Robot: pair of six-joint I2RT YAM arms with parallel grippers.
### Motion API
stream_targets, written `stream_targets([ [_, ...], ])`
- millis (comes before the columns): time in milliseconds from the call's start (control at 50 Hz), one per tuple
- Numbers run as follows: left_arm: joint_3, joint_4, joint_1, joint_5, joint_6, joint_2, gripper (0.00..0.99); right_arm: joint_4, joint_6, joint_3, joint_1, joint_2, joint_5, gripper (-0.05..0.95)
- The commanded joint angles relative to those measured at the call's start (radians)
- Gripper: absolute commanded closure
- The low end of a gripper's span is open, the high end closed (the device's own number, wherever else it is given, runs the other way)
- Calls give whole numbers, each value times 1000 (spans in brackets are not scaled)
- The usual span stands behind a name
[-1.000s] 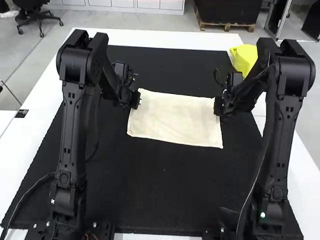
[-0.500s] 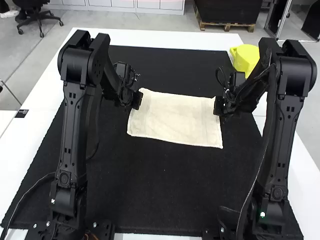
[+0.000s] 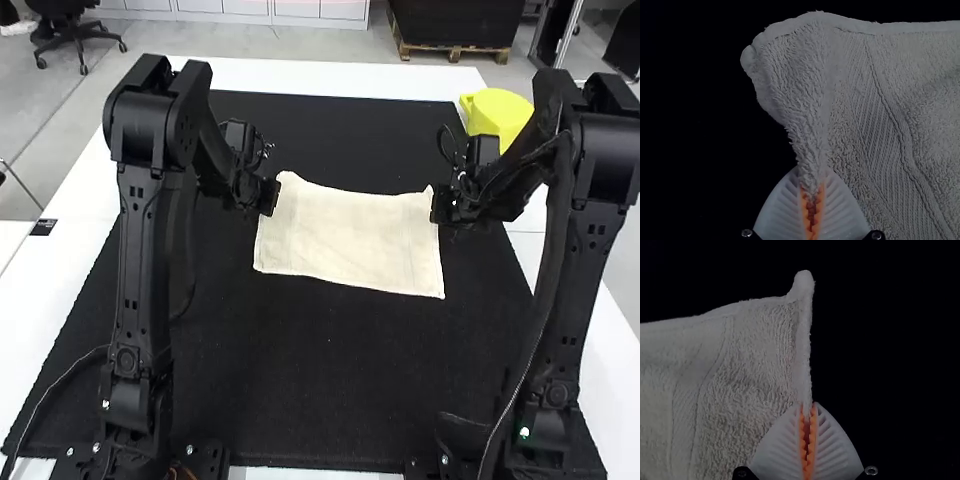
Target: Fold the towel.
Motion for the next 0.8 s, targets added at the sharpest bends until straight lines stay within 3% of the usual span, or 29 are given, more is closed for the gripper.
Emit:
stream_targets([
  [0, -16, 10, 26, -39, 10, -56, 974, 4, 12, -17, -44, -57, -7, 926],
  [620, -159, 2, 24, -14, 1, -228, 972, -81, 19, -108, -57, -222, -76, 926],
  [780, -176, -35, 24, -16, 1, -263, 972, -117, 19, -126, -55, -256, -86, 926],
])
